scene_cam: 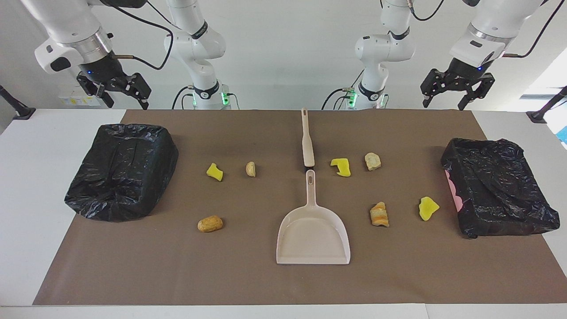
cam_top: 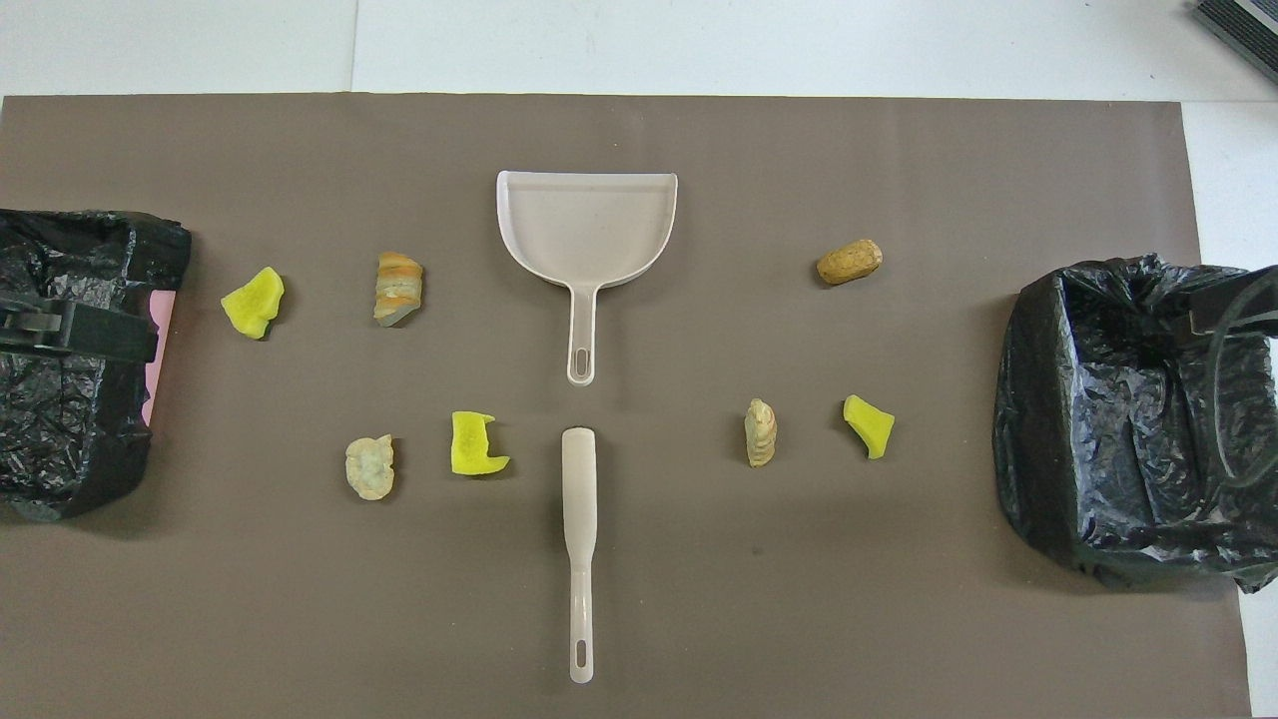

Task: Sweep and dump trash in bin

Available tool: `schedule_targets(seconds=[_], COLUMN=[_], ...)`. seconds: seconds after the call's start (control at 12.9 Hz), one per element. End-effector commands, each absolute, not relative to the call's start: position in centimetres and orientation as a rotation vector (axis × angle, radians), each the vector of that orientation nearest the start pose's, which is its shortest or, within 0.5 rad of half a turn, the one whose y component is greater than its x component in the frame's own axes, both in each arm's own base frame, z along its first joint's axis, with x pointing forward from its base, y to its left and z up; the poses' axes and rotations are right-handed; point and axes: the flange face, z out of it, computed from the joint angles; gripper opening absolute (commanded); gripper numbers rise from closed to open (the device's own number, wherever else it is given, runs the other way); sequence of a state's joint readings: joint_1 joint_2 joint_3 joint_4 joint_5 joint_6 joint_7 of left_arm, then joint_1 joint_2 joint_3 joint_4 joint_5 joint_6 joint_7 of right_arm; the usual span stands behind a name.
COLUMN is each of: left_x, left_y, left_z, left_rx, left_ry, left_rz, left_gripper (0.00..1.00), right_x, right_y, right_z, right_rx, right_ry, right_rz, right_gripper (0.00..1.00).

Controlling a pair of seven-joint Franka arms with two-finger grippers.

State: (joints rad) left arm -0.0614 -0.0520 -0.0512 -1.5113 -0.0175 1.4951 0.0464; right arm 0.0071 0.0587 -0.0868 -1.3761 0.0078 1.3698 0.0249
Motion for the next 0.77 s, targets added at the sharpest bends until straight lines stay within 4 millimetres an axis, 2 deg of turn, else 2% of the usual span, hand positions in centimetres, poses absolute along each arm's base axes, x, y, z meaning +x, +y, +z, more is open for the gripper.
schedule_targets(seconds=[0.0, 0.31, 0.7], left_x=[51.82, 52.01, 51.76], left_y=[-5.75, -5.76, -5.84], left_z=[67.56, 67.70, 67.52], left_rx=[-3.127, -3.129, -3.131], left_ry=[0.269, 0.257, 0.251], left_rz=[-0.041, -0.058, -0.034], left_gripper=[1.00, 1.00, 1.00], right_x=[54.68, 54.62, 54.60], right_y=[-3.92, -4.44, -4.11], right_z=[66.97, 66.96, 66.90], right_rx=[-3.115, -3.129, -3.130], right_ry=[0.190, 0.207, 0.195], right_rz=[0.093, 0.096, 0.098], right_gripper=[1.00, 1.00, 1.00])
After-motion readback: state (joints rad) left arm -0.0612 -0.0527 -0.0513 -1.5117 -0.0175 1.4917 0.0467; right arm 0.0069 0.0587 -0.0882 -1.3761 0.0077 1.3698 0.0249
